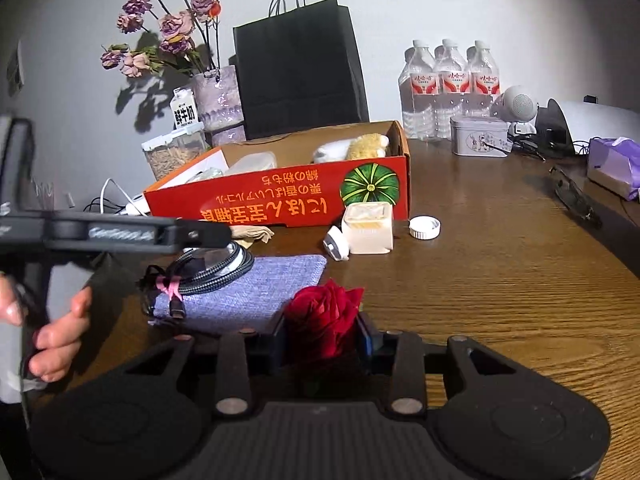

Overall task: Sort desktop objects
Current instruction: 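Grasp the red rose with right tool while left tool grasps white round lid, then carry the rose and lid into the cardboard box and open both tools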

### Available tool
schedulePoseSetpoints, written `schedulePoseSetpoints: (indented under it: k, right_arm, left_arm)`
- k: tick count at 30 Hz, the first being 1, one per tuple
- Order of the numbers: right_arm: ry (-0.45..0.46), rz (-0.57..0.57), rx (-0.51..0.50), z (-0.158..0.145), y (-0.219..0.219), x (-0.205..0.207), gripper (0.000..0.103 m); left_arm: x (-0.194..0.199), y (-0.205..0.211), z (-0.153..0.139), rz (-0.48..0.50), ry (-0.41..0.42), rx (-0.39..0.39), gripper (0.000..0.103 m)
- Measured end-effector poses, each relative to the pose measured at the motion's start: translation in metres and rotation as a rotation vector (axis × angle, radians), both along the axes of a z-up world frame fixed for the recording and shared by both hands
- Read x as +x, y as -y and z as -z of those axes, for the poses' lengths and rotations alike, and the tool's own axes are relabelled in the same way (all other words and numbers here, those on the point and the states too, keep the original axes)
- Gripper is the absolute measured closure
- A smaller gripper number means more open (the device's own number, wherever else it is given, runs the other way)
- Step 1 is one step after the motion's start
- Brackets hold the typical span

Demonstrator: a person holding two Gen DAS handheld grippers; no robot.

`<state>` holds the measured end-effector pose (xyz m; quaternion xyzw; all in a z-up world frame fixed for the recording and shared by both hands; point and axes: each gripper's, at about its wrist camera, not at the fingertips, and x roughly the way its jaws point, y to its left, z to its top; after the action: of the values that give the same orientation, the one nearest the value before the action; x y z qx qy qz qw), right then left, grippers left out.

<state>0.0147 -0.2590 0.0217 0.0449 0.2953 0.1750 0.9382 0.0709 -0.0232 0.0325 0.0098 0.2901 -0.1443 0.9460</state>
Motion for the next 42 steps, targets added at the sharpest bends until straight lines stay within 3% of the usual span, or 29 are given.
schedulePoseSetpoints:
  k: [1, 4, 6, 8, 12, 17, 20, 24, 32, 34, 36, 38, 40, 41, 42]
  right_arm:
    - [0.003, -0.001, 0.003, 0.000, 0.000, 0.000, 0.068]
    - [0.005, -0.002, 0.003, 0.001, -0.001, -0.003, 0.068]
    - [0.001, -0.002, 0.007, 0.001, 0.000, -0.004, 0.068]
    - [0.002, 0.003, 0.006, 0.001, 0.000, -0.004, 0.068]
    - [-0.002, 0.002, -0.012, 0.001, -0.003, -0.005, 0.068]
    - [0.010, -0.022, -0.051, -0.005, -0.010, -0.019, 0.068]
    - [0.006, -0.049, -0.077, -0.009, -0.018, -0.031, 0.068]
    - [-0.029, -0.057, -0.118, -0.005, -0.027, -0.047, 0.068]
    - [-0.021, -0.129, -0.113, -0.008, -0.041, -0.078, 0.059]
    - [-0.015, -0.131, -0.112, -0.009, -0.041, -0.083, 0.053]
    - [-0.011, -0.127, -0.108, -0.010, -0.040, -0.085, 0.051]
    - [-0.002, -0.129, -0.111, -0.012, -0.040, -0.087, 0.049]
    - [0.006, -0.133, -0.116, -0.012, -0.042, -0.086, 0.048]
    - [0.007, -0.131, -0.119, -0.012, -0.043, -0.085, 0.048]
    - [0.008, -0.129, -0.126, -0.011, -0.045, -0.083, 0.058]
  left_arm:
    - [0.003, 0.000, 0.002, -0.004, -0.010, -0.002, 0.012]
    - [0.015, -0.005, 0.008, -0.022, -0.062, -0.042, 0.028]
    - [0.024, -0.012, 0.014, -0.055, -0.135, -0.088, 0.051]
    - [0.026, -0.019, 0.018, -0.067, -0.153, -0.129, 0.062]
    - [0.007, -0.022, 0.003, -0.089, -0.043, -0.129, 0.062]
    - [-0.033, -0.032, -0.026, -0.059, 0.015, -0.178, 0.062]
    - [-0.064, -0.027, -0.030, -0.030, 0.004, -0.107, 0.062]
    - [-0.107, -0.006, -0.007, 0.004, -0.025, 0.074, 0.062]
    - [-0.141, -0.005, 0.022, -0.023, -0.061, 0.128, 0.062]
    - [-0.146, -0.005, 0.023, -0.018, -0.046, 0.132, 0.056]
    - [-0.152, -0.006, 0.022, -0.013, -0.033, 0.114, 0.038]
    - [-0.155, -0.008, 0.020, -0.009, -0.020, 0.096, 0.028]
    - [-0.157, -0.011, 0.021, 0.002, -0.015, 0.085, 0.031]
    - [-0.156, -0.013, 0.021, 0.008, -0.026, 0.077, 0.046]
    - [-0.154, -0.014, 0.022, 0.008, -0.044, 0.064, 0.064]
